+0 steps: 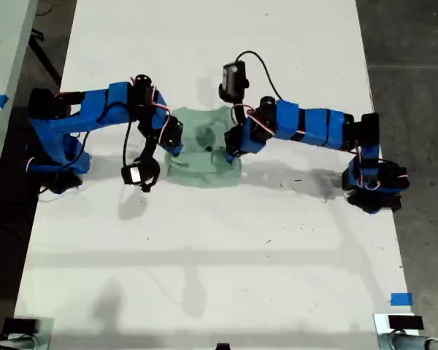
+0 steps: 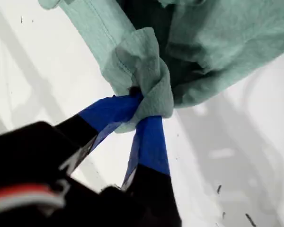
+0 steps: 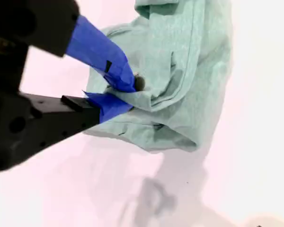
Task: Fold t-shirt
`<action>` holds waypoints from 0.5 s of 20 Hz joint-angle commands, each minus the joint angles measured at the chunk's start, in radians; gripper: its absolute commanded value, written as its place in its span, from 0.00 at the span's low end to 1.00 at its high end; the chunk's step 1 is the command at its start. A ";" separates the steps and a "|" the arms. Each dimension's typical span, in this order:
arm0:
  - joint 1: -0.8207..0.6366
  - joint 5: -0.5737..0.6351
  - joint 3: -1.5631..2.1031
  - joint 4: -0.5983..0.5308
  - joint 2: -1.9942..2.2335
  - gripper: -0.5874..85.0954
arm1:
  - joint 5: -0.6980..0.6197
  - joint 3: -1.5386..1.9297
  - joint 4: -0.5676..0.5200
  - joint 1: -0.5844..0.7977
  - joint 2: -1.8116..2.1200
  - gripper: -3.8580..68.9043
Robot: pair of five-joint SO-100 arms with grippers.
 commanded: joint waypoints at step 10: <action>-0.253 0.135 -0.060 -0.067 -0.121 0.01 | -0.183 -0.011 -0.163 0.221 -0.071 0.05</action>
